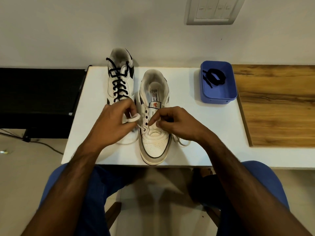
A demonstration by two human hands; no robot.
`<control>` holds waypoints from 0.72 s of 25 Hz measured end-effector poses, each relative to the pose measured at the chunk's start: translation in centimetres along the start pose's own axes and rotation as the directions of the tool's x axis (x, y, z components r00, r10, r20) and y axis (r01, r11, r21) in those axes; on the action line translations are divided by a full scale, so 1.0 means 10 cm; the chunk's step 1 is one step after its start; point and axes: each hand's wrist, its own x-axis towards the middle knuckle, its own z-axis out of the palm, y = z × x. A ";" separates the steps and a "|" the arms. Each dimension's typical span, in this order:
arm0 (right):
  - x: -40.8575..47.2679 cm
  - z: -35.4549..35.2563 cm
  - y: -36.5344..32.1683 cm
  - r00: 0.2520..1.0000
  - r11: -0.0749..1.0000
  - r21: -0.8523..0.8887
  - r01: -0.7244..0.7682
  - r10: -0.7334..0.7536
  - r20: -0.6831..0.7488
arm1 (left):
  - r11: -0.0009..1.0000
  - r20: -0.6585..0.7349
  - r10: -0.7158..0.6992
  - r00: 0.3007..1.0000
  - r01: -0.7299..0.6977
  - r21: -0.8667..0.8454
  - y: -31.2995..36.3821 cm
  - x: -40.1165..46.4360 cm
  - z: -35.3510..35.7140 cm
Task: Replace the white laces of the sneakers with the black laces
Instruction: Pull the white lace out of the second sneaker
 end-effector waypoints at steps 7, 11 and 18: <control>-0.03 0.16 -0.08 0.988 0.863 -0.502 -0.047 -0.033 -0.149 | 0.984 0.063 -0.001 0.998 -0.010 0.179 -0.01 -0.09 -0.14; -0.02 0.18 -0.09 0.990 0.799 -0.600 -0.024 -0.063 -0.124 | 0.997 0.115 0.025 0.993 -0.034 0.074 0.06 -0.01 0.06; 0.01 0.26 -0.06 0.983 0.803 -0.596 0.026 -0.128 -0.129 | 0.986 0.108 0.004 0.994 -0.022 0.167 0.05 0.06 0.25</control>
